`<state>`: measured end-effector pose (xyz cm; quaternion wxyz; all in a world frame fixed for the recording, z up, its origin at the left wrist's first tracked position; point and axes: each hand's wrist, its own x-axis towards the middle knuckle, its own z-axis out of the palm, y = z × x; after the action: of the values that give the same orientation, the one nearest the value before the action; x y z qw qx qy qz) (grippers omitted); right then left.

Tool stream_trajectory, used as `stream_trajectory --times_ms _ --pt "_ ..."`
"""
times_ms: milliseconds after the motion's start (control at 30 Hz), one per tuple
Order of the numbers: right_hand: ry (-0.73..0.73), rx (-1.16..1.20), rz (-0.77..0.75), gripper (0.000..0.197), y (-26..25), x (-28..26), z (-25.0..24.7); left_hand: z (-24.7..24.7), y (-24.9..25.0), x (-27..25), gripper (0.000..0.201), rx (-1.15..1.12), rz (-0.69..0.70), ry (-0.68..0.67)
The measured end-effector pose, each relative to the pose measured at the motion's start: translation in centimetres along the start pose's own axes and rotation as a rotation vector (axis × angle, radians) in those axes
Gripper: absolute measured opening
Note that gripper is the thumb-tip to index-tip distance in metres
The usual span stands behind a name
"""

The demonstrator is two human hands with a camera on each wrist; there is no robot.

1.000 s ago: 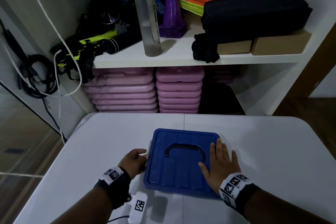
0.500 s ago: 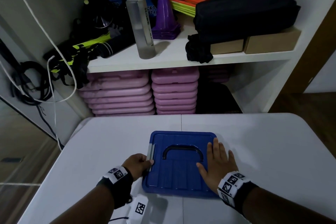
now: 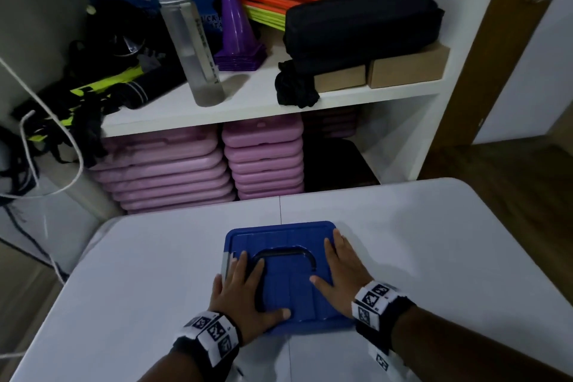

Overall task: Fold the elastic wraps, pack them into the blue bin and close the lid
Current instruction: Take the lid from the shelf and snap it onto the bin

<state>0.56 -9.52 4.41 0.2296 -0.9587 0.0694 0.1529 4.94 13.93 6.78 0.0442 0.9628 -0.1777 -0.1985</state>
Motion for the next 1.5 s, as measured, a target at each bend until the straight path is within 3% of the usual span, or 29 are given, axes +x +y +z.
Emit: stream_trajectory --times_ms 100,167,267,367,467,567,733,800,1100,1367,1467,1500 --pt "0.122 0.324 0.039 0.086 1.8 -0.8 0.0 0.7 0.0 0.1 0.119 0.06 -0.018 -0.023" --pt "0.177 0.56 0.19 0.074 3.6 -0.8 0.5 0.8 -0.1 0.2 0.117 0.056 -0.029 -0.015" --pt "0.14 1.046 0.413 0.045 6.1 0.3 1.6 0.9 0.2 0.2 0.117 0.061 -0.04 -0.026" --pt "0.087 1.275 0.417 0.034 6.5 1.4 1.4 0.8 0.3 0.3 0.122 0.059 -0.053 -0.037" --pt "0.079 1.203 0.351 0.022 4.8 1.7 -0.4 0.8 0.3 0.4 0.13 0.057 -0.056 -0.047" --pt "0.092 1.088 0.374 0.035 4.4 2.3 -0.8 0.8 0.3 0.4 0.132 0.057 -0.054 -0.06" --pt "0.11 1.116 0.368 0.016 3.9 2.4 -1.0 0.6 0.4 0.6 0.133 0.071 -0.06 -0.081" --pt "0.108 1.103 0.39 0.018 3.7 2.3 -0.9 0.5 0.5 0.6 0.133 0.075 -0.059 -0.086" --pt "0.083 1.35 0.411 0.015 3.7 0.9 -1.7 0.6 0.7 0.6 0.135 0.073 -0.07 -0.077" --pt "0.113 1.122 0.359 0.028 3.3 1.2 -1.8 0.8 0.5 0.7 0.133 0.062 -0.068 -0.068" --pt "0.114 0.972 0.376 0.007 3.2 1.5 -2.3 0.9 0.5 0.7 0.132 0.06 -0.067 -0.068" --pt "0.119 0.963 0.385 0.015 3.3 1.9 -2.1 0.9 0.5 0.6 0.132 0.064 -0.066 -0.068"
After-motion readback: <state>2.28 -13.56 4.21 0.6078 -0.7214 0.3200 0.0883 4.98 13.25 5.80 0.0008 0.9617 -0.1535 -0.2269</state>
